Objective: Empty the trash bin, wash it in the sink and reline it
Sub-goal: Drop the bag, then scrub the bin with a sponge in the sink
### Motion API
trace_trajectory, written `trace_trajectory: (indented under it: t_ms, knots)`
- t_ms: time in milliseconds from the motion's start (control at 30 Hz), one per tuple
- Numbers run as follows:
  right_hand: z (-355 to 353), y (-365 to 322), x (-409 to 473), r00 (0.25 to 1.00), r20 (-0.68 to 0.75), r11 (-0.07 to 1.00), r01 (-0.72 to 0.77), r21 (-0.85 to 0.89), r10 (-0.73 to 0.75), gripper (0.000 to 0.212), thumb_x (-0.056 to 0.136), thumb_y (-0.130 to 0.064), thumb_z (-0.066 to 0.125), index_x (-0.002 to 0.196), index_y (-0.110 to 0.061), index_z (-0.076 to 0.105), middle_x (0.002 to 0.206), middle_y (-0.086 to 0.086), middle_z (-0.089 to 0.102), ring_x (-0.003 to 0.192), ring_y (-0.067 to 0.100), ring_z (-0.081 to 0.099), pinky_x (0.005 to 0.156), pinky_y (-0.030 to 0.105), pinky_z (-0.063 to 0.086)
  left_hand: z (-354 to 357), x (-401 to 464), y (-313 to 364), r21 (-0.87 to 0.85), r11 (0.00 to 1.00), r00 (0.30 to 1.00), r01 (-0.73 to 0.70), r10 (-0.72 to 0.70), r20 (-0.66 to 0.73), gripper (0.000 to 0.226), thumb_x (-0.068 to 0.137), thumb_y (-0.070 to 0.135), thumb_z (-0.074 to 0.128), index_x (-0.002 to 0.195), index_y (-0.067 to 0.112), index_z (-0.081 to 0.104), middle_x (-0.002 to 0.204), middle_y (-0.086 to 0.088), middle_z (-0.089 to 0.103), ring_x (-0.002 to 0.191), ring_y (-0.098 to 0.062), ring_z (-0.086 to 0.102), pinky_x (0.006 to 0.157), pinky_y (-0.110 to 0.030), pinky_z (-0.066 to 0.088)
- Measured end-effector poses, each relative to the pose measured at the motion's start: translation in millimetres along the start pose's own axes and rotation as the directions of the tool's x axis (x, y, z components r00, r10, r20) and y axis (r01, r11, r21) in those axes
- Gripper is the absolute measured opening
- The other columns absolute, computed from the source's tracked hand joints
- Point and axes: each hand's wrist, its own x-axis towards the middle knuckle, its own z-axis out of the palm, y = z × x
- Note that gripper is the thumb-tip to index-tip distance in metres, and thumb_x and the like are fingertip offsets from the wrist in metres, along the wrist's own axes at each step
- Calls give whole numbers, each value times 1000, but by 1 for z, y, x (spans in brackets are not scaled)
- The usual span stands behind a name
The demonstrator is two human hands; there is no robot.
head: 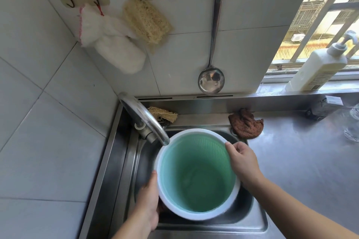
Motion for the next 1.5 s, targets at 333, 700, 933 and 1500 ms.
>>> trace_trajectory:
  t_ms: [333,700,933,1500]
  knots:
    - [8,-21,1,1000,-31,995,5,95,-2,39,93,-41,59,67,-12,54,64,-2,56,60,12,49,58,33,41,5,-4,38,10,988,987,-151,151,-47,39,96,51,52,102,21,75,98,-2,79,98,-26,71,95,-46,53]
    - [-18,2,2,998,16,995,-59,77,58,38,91,-43,61,70,-12,56,67,1,59,63,18,53,63,35,46,20,-23,7,-43,999,999,-33,31,-44,40,97,46,55,98,13,76,92,-9,79,91,-33,72,83,-45,56]
    - [-29,-4,-4,999,33,994,-27,108,24,34,92,-42,60,82,-10,63,81,12,69,71,20,60,68,39,52,28,-30,0,-3,984,980,-178,177,-86,36,100,46,47,103,19,71,98,0,77,94,-21,70,81,-37,55]
    - [-9,-58,-42,989,146,991,8,133,-27,34,86,-25,50,93,-46,76,89,-14,78,85,6,74,82,35,60,-1,-6,3,-85,943,939,-321,305,-163,33,100,33,51,129,22,64,122,4,68,111,-19,63,102,-40,48]
